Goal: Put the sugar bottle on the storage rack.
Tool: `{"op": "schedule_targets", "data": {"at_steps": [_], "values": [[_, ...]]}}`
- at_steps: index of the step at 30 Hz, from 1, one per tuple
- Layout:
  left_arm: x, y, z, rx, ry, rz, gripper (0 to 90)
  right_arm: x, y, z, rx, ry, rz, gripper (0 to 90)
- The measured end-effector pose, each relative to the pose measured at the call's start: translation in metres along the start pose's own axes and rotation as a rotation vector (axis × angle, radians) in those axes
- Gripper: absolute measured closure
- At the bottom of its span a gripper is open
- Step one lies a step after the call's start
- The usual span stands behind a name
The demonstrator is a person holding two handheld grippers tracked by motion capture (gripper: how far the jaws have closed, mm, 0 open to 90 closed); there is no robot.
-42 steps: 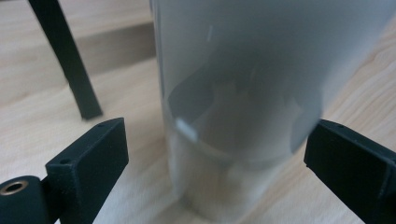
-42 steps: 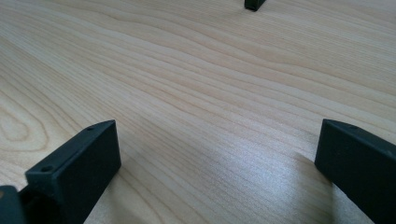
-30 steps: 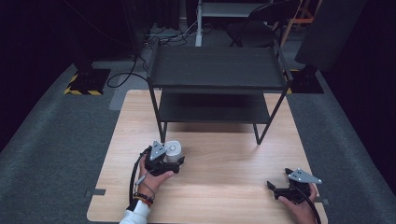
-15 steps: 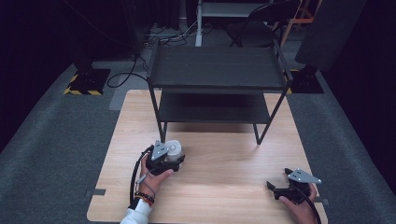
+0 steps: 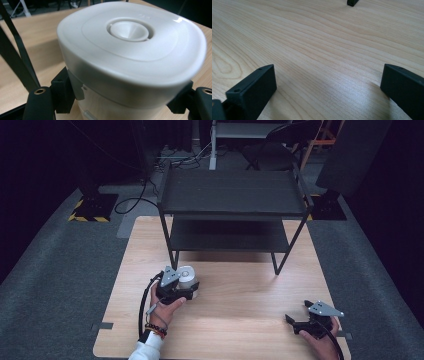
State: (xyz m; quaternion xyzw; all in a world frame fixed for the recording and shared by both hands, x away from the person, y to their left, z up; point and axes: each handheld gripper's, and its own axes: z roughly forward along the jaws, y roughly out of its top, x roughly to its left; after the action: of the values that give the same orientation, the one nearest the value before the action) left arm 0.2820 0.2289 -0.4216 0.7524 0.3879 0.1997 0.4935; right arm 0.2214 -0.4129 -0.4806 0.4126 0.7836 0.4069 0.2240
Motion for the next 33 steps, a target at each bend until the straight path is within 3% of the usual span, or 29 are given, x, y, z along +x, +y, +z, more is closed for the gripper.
{"op": "schedule_targets", "data": {"at_steps": [3,4,5,6,9,10,11,12,13,16,33], "values": [[0.0,0.022,-0.006,-0.019,-0.021,-0.003,26.2,0.0,0.0,0.0,0.0,0.001,-0.001,0.2],[0.0,0.022,-0.006,-0.019,-0.021,-0.003,26.2,0.0,0.0,0.0,0.0,0.001,-0.001,0.2],[0.001,0.036,-0.008,-0.031,-0.044,-0.005,26.3,0.0,0.0,0.0,0.0,0.002,-0.002,0.2],[0.001,0.036,-0.008,-0.031,-0.044,-0.005,26.3,0.0,0.0,0.0,0.0,0.002,-0.002,0.2],[-0.002,0.069,-0.01,-0.025,-0.062,0.03,26.2,0.0,0.0,0.0,0.0,0.002,-0.001,0.2],[-0.002,0.069,-0.01,-0.025,-0.062,0.03,26.2,0.0,0.0,0.0,0.0,0.002,-0.001,0.2],[-0.006,0.084,-0.009,-0.019,-0.058,0.052,26.2,0.0,0.0,0.0,0.0,0.002,-0.001,0.1],[-0.006,0.084,-0.009,-0.019,-0.058,0.052,26.3,0.0,0.0,0.0,0.0,0.002,-0.001,0.2],[-0.008,0.096,-0.006,-0.016,-0.058,0.069,26.2,0.0,0.0,0.0,0.0,0.002,-0.001,0.2],[-0.011,0.111,-0.002,-0.018,-0.061,0.086,26.3,0.0,0.0,0.0,0.0,0.002,-0.002,0.3],[-0.014,0.153,0.029,-0.037,-0.069,0.097,26.3,-0.002,0.0,0.0,-0.001,0.018,-0.012,0.1]]}}
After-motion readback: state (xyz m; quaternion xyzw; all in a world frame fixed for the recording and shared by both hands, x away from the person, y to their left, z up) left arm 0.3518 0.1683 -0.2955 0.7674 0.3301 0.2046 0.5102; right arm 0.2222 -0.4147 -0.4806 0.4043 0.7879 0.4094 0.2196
